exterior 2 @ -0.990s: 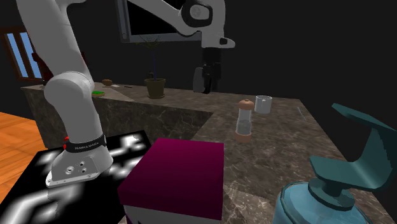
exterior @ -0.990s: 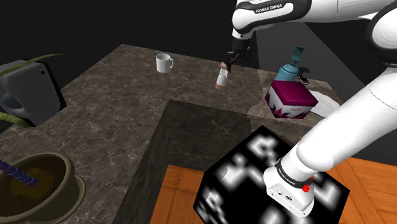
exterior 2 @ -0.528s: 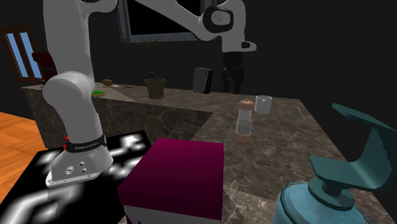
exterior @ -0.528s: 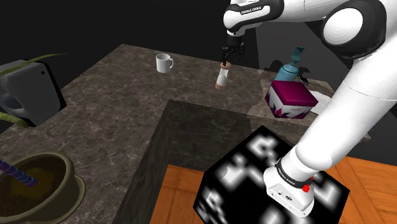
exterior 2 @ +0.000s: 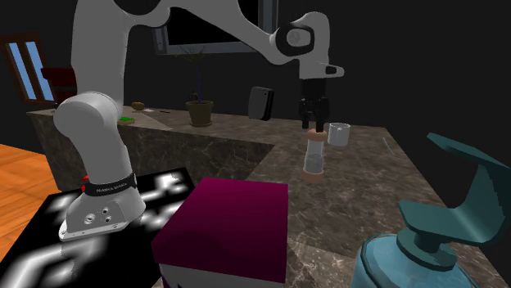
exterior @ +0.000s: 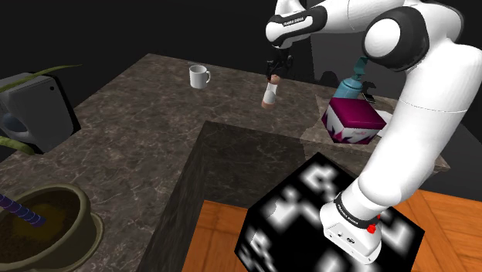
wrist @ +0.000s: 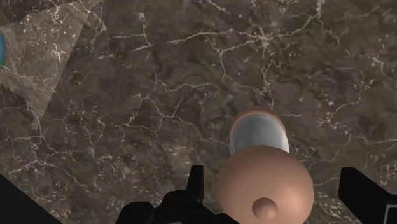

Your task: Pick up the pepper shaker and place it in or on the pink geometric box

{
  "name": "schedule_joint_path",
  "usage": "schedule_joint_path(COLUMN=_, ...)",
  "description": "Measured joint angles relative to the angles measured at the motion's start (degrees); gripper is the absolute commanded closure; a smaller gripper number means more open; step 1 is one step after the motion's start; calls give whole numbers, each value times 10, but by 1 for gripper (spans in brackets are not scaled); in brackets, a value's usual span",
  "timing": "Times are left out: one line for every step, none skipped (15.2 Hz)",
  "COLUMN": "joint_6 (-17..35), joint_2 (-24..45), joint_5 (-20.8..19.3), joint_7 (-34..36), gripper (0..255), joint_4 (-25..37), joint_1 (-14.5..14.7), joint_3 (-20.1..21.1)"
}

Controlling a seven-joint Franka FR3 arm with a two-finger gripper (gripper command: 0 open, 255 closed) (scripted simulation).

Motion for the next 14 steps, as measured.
schedule_joint_path(joint_6=7, joint_2=3, joint_5=0, joint_7=0, gripper=0, joint_4=-5, joint_1=-1, joint_3=0)
schedule_joint_path(joint_6=15, joint_2=6, joint_5=0, joint_7=0, gripper=0, joint_4=-8, joint_1=-1, joint_3=0)
schedule_joint_path(joint_6=20, joint_2=7, joint_5=0, joint_7=0, gripper=0, joint_4=-12, joint_1=-1, joint_3=0)
schedule_joint_path(joint_6=23, joint_2=8, joint_5=1, joint_7=0, gripper=0, joint_4=-14, joint_1=-2, joint_3=0)
schedule_joint_path(joint_6=24, joint_2=9, joint_5=1, joint_7=0, gripper=0, joint_4=-15, joint_1=-2, joint_3=-1)
schedule_joint_path(joint_6=25, joint_2=9, joint_5=1, joint_7=0, gripper=0, joint_4=-15, joint_1=-2, joint_3=-1)
schedule_joint_path(joint_6=25, joint_2=10, joint_5=1, joint_7=0, gripper=0, joint_4=-15, joint_1=-2, joint_3=0)
schedule_joint_path(joint_6=25, joint_2=10, joint_5=1, joint_7=0, gripper=0, joint_4=-15, joint_1=-2, joint_3=0)
schedule_joint_path(joint_6=26, joint_2=10, joint_5=1, joint_7=0, gripper=0, joint_4=-16, joint_1=-2, joint_3=-1)
schedule_joint_path(joint_6=26, joint_2=10, joint_5=1, joint_7=0, gripper=255, joint_4=-16, joint_1=-2, joint_3=-1)
schedule_joint_path(joint_6=26, joint_2=9, joint_5=1, joint_7=0, gripper=255, joint_4=-15, joint_1=-2, joint_3=-1)
schedule_joint_path(joint_6=26, joint_2=9, joint_5=1, joint_7=0, gripper=255, joint_4=-15, joint_1=-2, joint_3=-1)
schedule_joint_path(joint_6=26, joint_2=9, joint_5=1, joint_7=0, gripper=255, joint_4=-15, joint_1=-2, joint_3=-1)
schedule_joint_path(joint_6=26, joint_2=9, joint_5=1, joint_7=0, gripper=255, joint_4=-15, joint_1=-2, joint_3=-1)
